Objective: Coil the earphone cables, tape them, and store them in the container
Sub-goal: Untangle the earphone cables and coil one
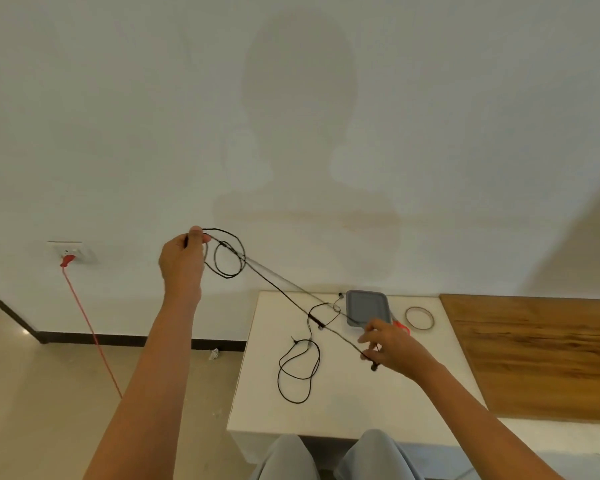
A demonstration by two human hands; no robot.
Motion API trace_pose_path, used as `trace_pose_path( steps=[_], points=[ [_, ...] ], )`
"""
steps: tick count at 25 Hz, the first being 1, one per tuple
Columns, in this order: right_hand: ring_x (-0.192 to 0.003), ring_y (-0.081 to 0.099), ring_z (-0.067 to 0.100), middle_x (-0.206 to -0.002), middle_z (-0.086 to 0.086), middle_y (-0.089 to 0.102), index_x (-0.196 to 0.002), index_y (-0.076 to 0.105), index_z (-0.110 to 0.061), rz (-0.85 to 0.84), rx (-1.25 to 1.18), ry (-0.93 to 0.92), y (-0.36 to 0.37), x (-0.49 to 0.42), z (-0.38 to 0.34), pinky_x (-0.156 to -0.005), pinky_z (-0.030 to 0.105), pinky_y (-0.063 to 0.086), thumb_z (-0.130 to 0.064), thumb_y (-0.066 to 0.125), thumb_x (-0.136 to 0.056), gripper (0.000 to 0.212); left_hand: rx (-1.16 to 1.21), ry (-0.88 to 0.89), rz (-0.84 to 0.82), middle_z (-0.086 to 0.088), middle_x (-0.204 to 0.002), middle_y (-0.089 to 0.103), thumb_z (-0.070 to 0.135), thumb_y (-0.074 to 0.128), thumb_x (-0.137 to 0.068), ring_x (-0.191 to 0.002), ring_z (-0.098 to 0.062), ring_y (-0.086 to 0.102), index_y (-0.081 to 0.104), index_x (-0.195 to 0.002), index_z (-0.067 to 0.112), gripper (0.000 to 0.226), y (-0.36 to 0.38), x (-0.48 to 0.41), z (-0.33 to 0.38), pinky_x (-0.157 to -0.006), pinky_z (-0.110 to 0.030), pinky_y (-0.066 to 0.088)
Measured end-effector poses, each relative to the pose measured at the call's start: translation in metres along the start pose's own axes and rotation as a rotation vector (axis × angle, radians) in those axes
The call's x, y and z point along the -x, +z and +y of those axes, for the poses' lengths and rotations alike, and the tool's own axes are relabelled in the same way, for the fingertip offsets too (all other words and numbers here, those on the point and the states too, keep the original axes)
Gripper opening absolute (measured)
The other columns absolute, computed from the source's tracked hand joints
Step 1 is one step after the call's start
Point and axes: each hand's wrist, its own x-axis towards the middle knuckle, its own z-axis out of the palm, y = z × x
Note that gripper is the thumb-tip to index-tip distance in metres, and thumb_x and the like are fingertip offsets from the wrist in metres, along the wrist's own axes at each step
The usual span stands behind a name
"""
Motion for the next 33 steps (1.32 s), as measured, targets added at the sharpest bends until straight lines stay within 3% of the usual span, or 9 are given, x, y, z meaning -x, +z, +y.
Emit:
trace_pose_path(
  steps=[4,10,13,15,18,22,26,29,33],
  points=[
    [-0.080,0.060,0.010,-0.118,0.000,0.051,-0.120,0.060,-0.010,-0.028,-0.178,0.281,0.017,0.007,0.003,-0.075,0.022,0.049,-0.040,0.071,-0.082,0.050,-0.041,-0.010,-0.058,0.000,-0.063,0.044,0.034,0.048,-0.098,-0.057,-0.013,0.039,0.065,-0.076,0.018,0.032,0.011,0.003,0.002,-0.061,-0.030,0.036],
    [-0.119,0.051,0.020,-0.128,0.005,0.054,-0.118,0.065,-0.013,-0.003,-0.358,0.368,0.019,0.003,0.011,-0.099,0.027,0.040,-0.007,0.057,-0.090,0.029,-0.090,0.029,-0.194,-0.001,-0.061,0.039,0.035,0.051,-0.096,-0.054,-0.014,0.033,0.066,-0.070,0.022,0.033,0.023,0.008,0.014,-0.050,-0.026,0.030],
    [-0.113,0.055,0.018,-0.115,0.001,0.061,-0.096,0.073,-0.016,-0.011,-0.437,0.464,0.012,0.003,0.007,-0.087,0.020,0.042,0.007,0.050,-0.084,0.035,-0.176,0.064,-0.253,-0.001,-0.060,0.043,0.036,0.052,-0.095,-0.050,-0.015,0.033,0.068,-0.066,0.025,0.035,0.024,0.008,0.025,-0.050,-0.026,0.029],
    [-0.103,0.056,0.017,-0.114,0.001,0.062,-0.096,0.073,-0.014,0.073,-0.471,0.500,-0.002,-0.007,-0.011,-0.072,0.015,0.043,0.009,0.044,-0.084,0.039,-0.209,0.065,-0.317,0.001,-0.060,0.049,0.036,0.052,-0.094,-0.050,-0.014,0.037,0.069,-0.066,0.024,0.036,0.028,0.010,0.031,-0.050,-0.025,0.030],
    [-0.097,0.058,0.009,-0.101,-0.012,0.062,-0.111,0.066,-0.019,0.256,-0.782,0.322,-0.036,-0.031,-0.068,-0.083,0.021,0.045,-0.010,0.060,-0.090,0.024,-0.212,0.041,-0.448,0.008,-0.058,0.054,0.036,0.054,-0.095,-0.040,-0.005,0.038,0.070,-0.066,0.022,0.036,0.042,0.021,0.039,-0.047,-0.022,0.030],
    [-0.110,0.060,0.006,-0.119,-0.012,0.062,-0.123,0.052,-0.027,0.248,-1.005,-0.008,-0.082,-0.054,-0.145,-0.092,0.024,0.050,-0.035,0.069,-0.084,0.044,-0.286,0.078,-0.645,0.011,-0.058,0.064,0.041,0.053,-0.095,-0.038,0.001,0.041,0.074,-0.073,0.021,0.036,0.061,0.044,0.043,-0.048,-0.020,0.034],
    [-0.083,0.070,0.021,-0.095,0.007,0.068,-0.106,0.059,-0.016,0.285,-1.050,-0.043,-0.091,-0.056,-0.163,-0.080,0.032,0.056,-0.017,0.067,-0.085,0.023,-0.322,0.101,-0.767,0.008,-0.073,0.074,0.046,0.052,-0.094,-0.048,0.005,0.054,0.076,-0.079,0.025,0.036,0.062,0.052,0.046,-0.052,-0.019,0.036],
    [-0.063,0.064,0.014,-0.084,0.001,0.066,-0.096,0.066,-0.009,0.266,-1.124,-0.026,-0.079,-0.049,-0.155,-0.071,0.031,0.057,-0.008,0.062,-0.090,0.008,-0.272,0.122,-0.718,0.008,-0.074,0.074,0.042,0.051,-0.096,-0.038,0.001,0.044,0.076,-0.080,0.024,0.034,0.056,0.047,0.046,-0.052,-0.023,0.034],
    [-0.073,0.064,0.016,-0.081,0.003,0.066,-0.101,0.066,-0.005,0.215,-1.227,-0.020,-0.070,-0.035,-0.136,-0.073,0.035,0.059,-0.007,0.049,-0.098,0.018,-0.139,0.044,-0.472,0.006,-0.073,0.071,0.038,0.053,-0.096,-0.036,0.003,0.044,0.073,-0.076,0.022,0.032,0.048,0.036,0.040,-0.052,-0.025,0.033]
  ],
)
